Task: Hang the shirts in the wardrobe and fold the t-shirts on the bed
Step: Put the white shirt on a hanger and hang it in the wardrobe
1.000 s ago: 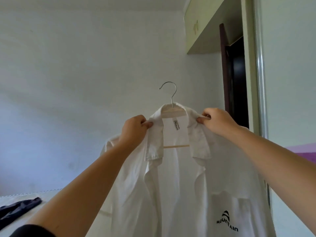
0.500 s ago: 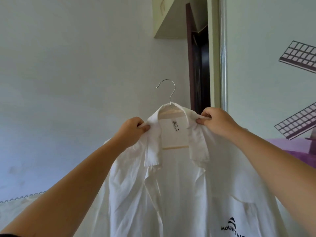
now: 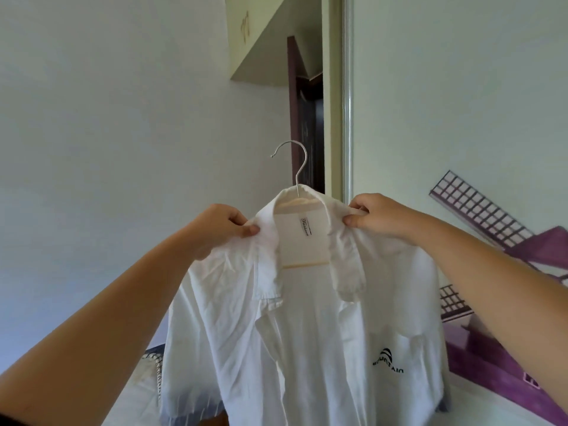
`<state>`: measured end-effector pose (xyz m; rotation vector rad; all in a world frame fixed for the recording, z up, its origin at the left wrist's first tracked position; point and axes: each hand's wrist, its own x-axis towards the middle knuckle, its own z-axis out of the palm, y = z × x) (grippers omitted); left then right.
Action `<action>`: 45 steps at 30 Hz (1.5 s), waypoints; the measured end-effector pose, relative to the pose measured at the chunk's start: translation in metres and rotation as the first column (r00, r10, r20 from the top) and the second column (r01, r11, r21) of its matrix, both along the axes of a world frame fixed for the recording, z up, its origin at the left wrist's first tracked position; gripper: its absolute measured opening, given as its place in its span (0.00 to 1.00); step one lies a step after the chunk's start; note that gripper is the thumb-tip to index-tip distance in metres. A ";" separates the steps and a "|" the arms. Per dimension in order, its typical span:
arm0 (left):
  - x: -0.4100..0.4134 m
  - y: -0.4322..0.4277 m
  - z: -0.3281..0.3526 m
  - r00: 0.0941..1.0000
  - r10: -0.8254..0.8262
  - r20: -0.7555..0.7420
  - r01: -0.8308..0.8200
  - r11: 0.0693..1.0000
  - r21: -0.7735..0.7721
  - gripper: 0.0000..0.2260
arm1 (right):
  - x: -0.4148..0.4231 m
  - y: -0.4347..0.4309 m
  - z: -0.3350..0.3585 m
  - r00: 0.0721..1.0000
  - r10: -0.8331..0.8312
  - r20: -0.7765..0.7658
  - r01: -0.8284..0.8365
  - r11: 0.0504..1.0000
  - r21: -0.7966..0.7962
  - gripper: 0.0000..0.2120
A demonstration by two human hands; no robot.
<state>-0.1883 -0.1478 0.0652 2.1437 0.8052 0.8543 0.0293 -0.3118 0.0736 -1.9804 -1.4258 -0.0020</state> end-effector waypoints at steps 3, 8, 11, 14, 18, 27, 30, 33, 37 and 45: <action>0.011 -0.008 0.038 1.000 -0.030 0.001 0.030 0.999 0.011 0.09 | 0.007 -0.018 0.036 0.999 -0.036 0.017 0.036 0.999 0.003 0.06; 0.042 -0.020 0.081 0.994 -0.113 -0.001 0.113 0.992 0.059 0.10 | 0.021 -0.047 0.075 0.991 -0.131 0.040 0.130 0.991 0.025 0.06; 0.068 -0.024 0.094 0.983 -0.184 -0.011 0.185 0.981 0.060 0.10 | 0.033 -0.066 0.088 0.980 -0.193 0.055 0.194 0.981 -0.011 0.09; 0.099 -0.033 0.101 0.964 -0.265 -0.021 0.265 0.963 0.055 0.11 | 0.045 -0.090 0.095 0.965 -0.259 0.041 0.261 0.964 -0.042 0.08; 0.145 -0.054 0.107 0.922 -0.382 -0.053 0.385 0.922 0.050 0.12 | 0.061 -0.129 0.101 0.930 -0.367 0.016 0.368 0.928 -0.064 0.08; 0.242 -0.123 0.102 0.751 -0.648 -0.125 0.646 0.761 -0.064 0.13 | 0.087 -0.228 0.096 0.789 -0.611 -0.072 0.608 0.792 -0.061 0.09; 0.266 -0.153 0.104 0.668 -0.731 -0.138 0.727 0.681 -0.085 0.13 | 0.085 -0.260 0.097 0.734 -0.672 -0.097 0.671 0.740 -0.044 0.11; 0.287 -0.184 0.106 0.603 -0.785 -0.139 0.784 0.616 -0.079 0.15 | 0.083 -0.290 0.098 0.669 -0.735 -0.107 0.737 0.675 -0.026 0.12; 0.305 -0.227 0.108 0.518 -0.844 -0.142 0.843 0.532 -0.083 0.16 | 0.075 -0.330 0.098 0.573 -0.813 -0.100 0.815 0.578 -0.029 0.14; 0.324 -0.314 0.115 0.347 -0.932 -0.106 0.932 0.355 -0.076 0.16 | 0.047 -0.411 0.099 0.409 -0.902 -0.135 0.910 0.415 -0.019 0.13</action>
